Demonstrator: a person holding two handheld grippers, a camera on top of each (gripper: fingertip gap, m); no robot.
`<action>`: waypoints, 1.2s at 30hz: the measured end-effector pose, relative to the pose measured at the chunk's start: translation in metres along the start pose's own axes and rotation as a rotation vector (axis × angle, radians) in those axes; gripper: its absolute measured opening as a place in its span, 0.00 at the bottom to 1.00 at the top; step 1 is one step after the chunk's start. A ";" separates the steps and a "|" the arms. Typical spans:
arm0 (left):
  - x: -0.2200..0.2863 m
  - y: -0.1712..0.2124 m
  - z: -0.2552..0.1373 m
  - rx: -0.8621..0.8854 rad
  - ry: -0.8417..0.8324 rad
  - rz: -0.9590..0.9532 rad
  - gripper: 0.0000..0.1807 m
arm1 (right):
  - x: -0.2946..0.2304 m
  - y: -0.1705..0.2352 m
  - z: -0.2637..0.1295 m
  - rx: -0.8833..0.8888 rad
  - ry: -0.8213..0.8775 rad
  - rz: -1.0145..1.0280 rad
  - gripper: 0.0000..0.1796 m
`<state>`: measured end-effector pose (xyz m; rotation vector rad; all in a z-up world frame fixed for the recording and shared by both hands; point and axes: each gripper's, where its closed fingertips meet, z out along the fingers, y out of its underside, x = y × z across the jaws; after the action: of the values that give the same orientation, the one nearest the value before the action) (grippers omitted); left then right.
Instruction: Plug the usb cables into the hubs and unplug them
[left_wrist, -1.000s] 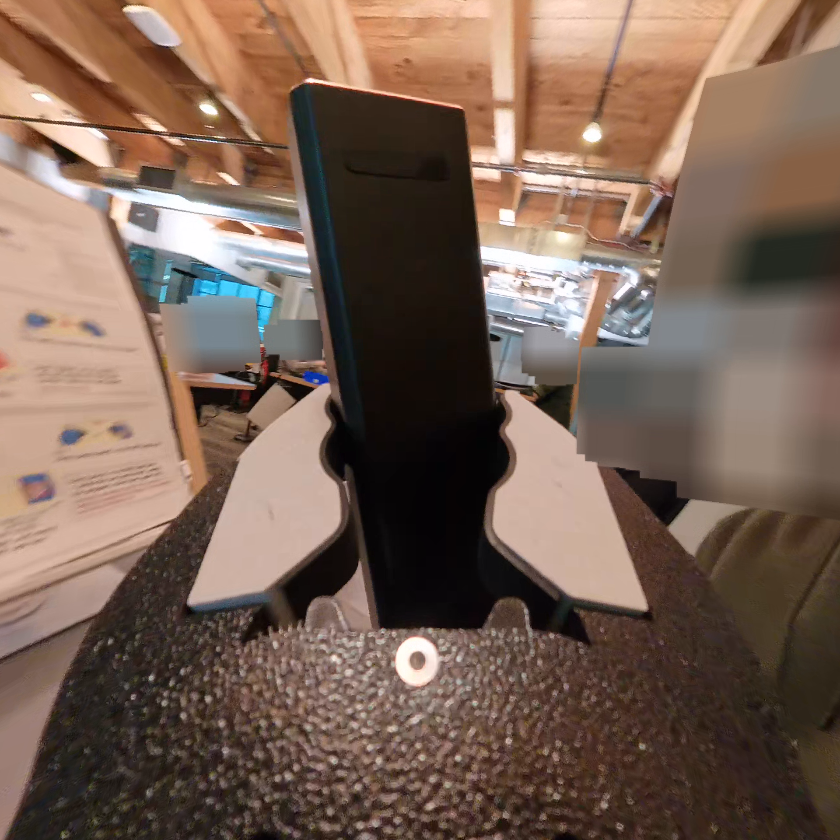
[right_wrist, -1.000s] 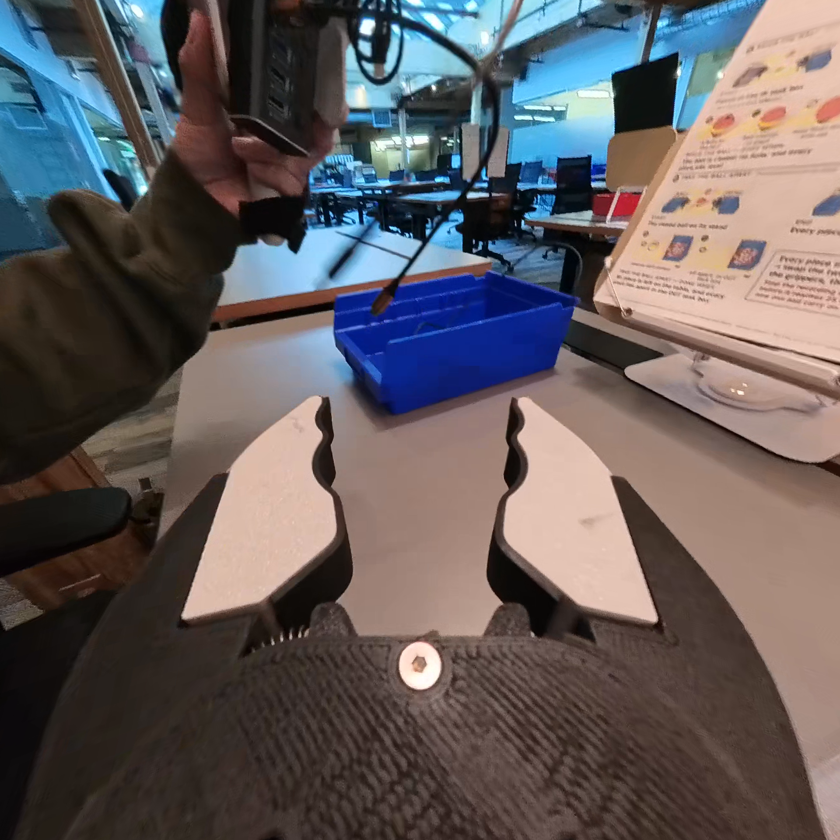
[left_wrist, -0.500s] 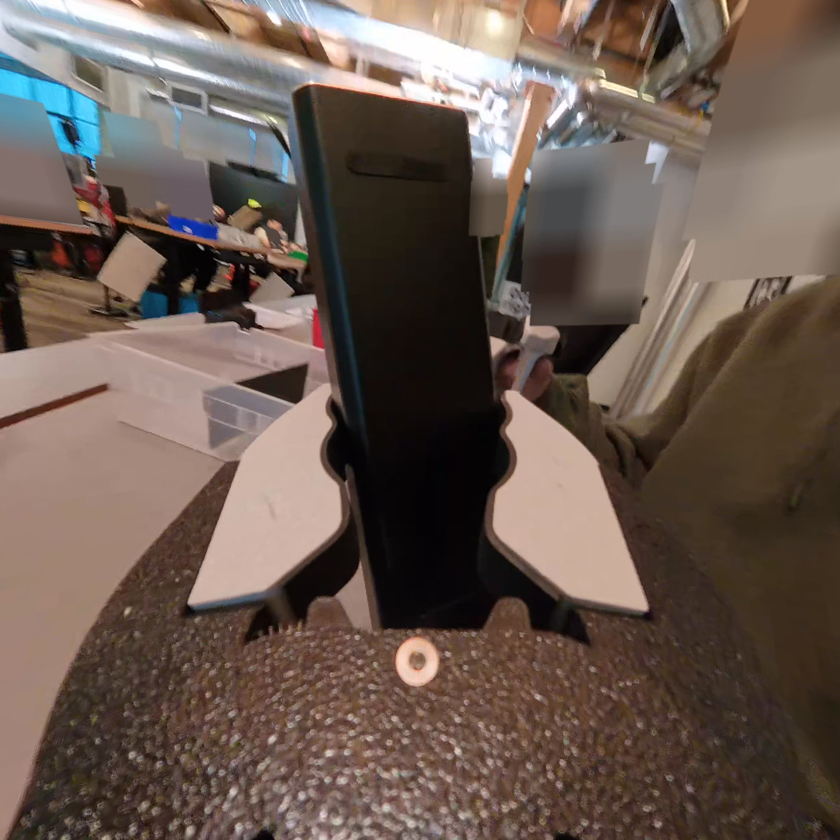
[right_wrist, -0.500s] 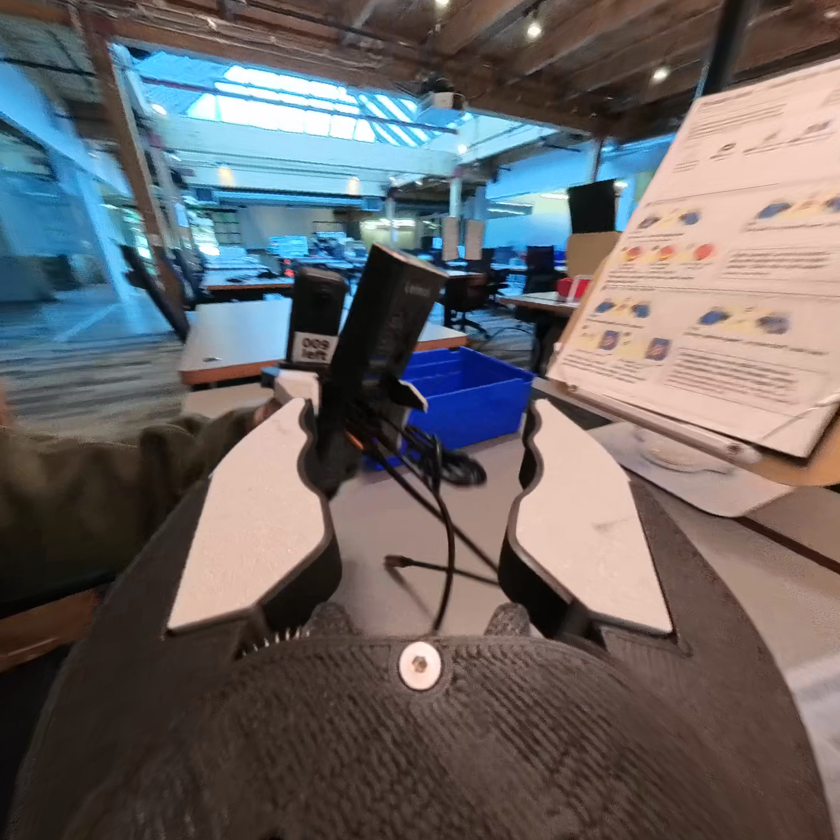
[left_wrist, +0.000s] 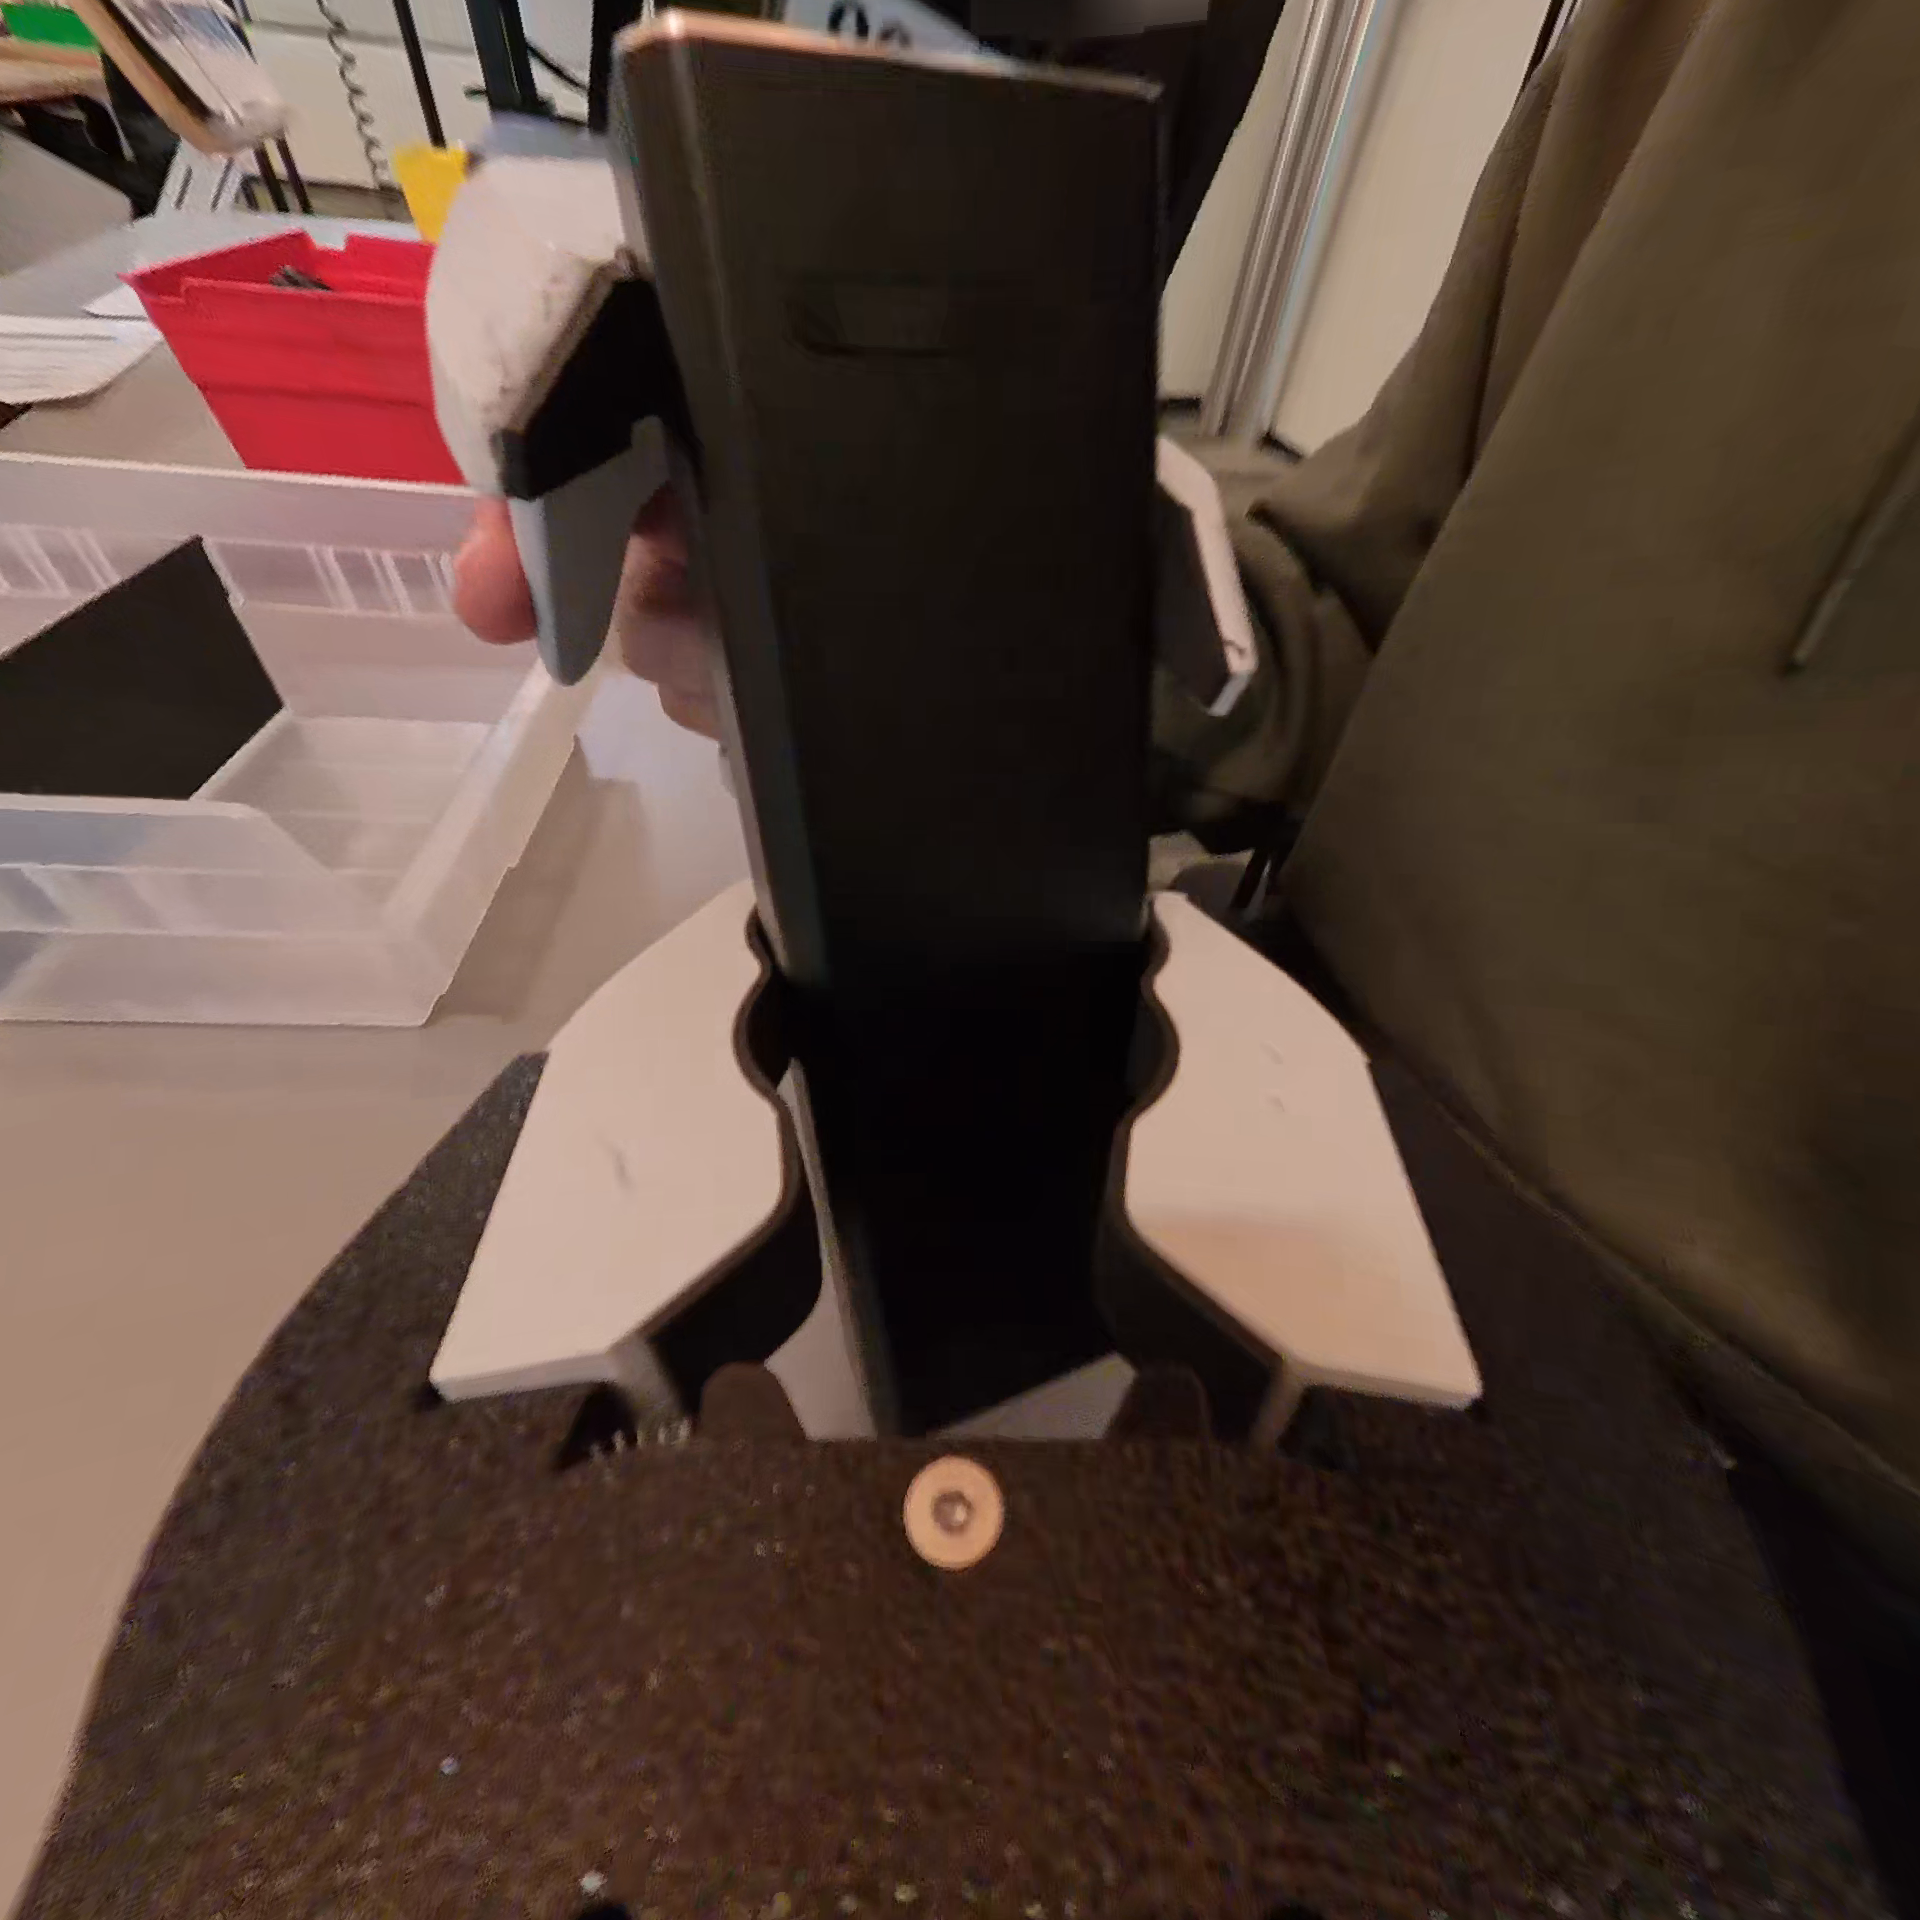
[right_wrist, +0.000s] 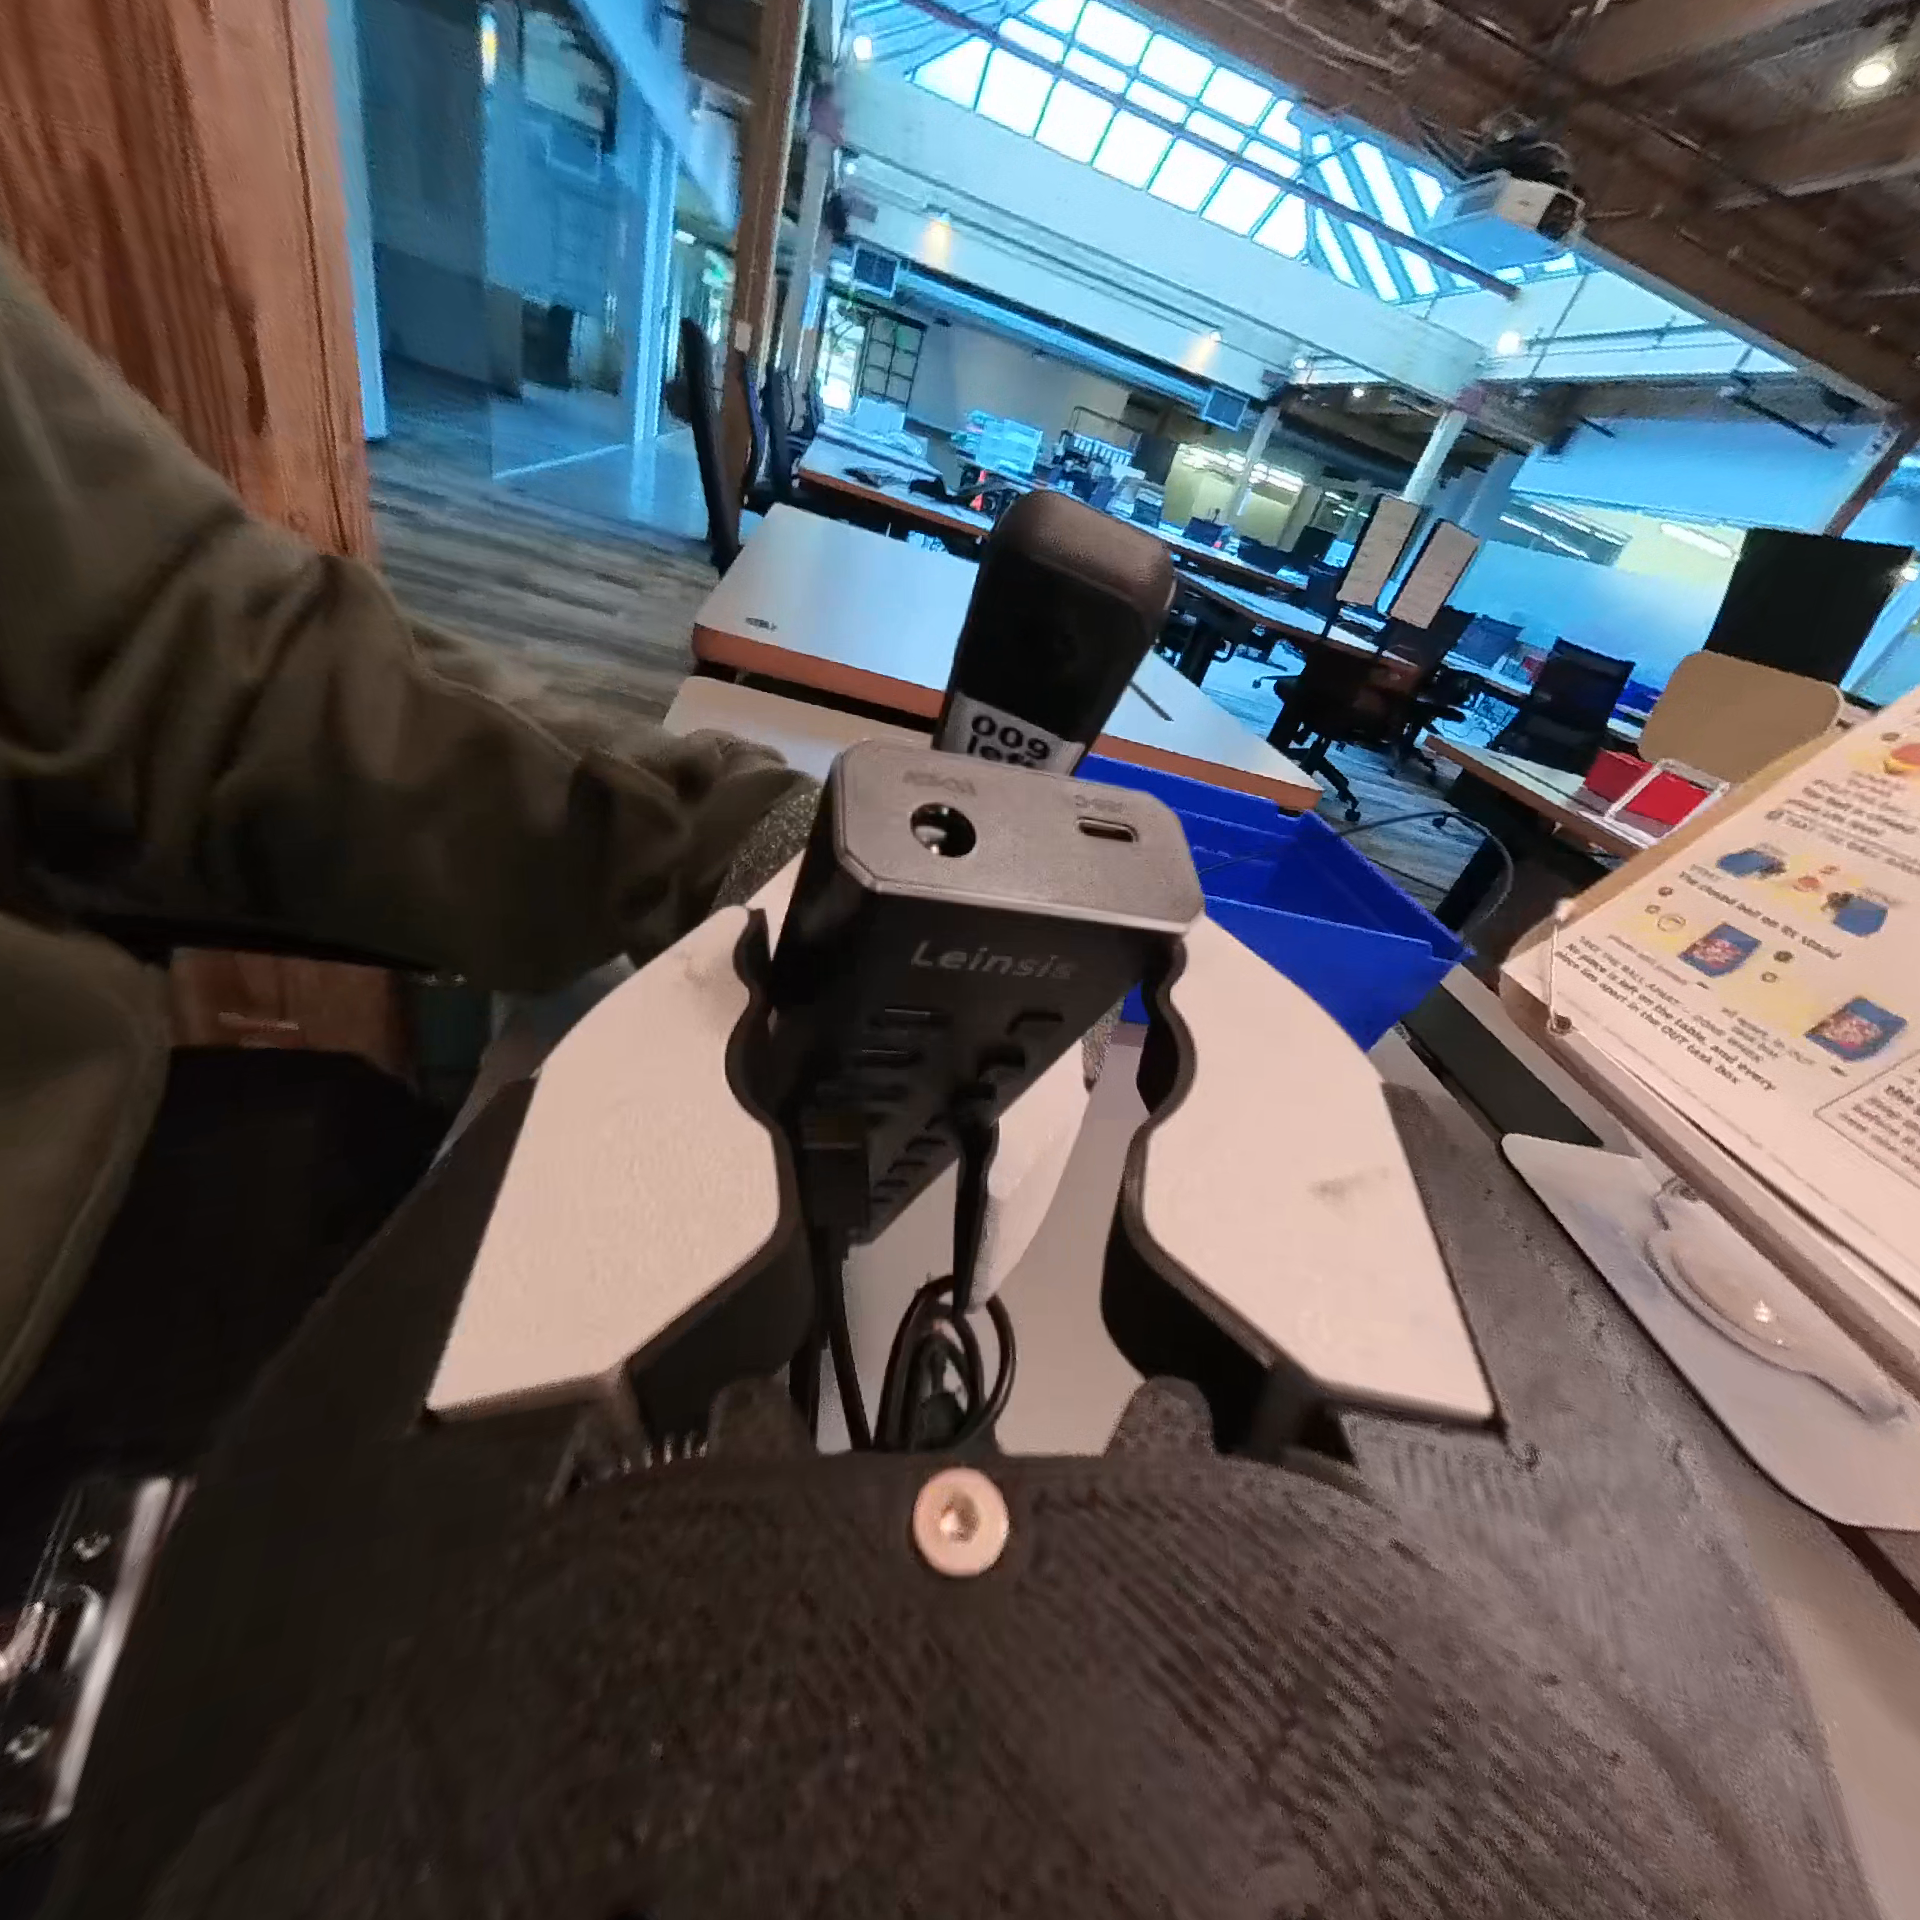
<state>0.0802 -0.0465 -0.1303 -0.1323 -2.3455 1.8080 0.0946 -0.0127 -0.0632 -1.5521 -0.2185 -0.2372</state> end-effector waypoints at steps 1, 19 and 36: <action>0.000 0.003 0.001 -0.030 -0.012 0.021 0.35 | -0.001 0.001 0.001 -0.012 0.000 -0.013 0.38; -0.023 0.017 0.015 -0.198 -0.294 0.066 0.48 | -0.002 0.007 0.016 -0.114 0.060 -0.034 0.37; -0.020 0.029 0.030 -0.150 -0.274 0.044 0.39 | -0.011 0.019 0.015 -0.196 -0.016 -0.041 0.37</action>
<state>0.0926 -0.0713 -0.1676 0.0487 -2.6858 1.7675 0.0898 0.0021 -0.0841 -1.7453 -0.2456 -0.2849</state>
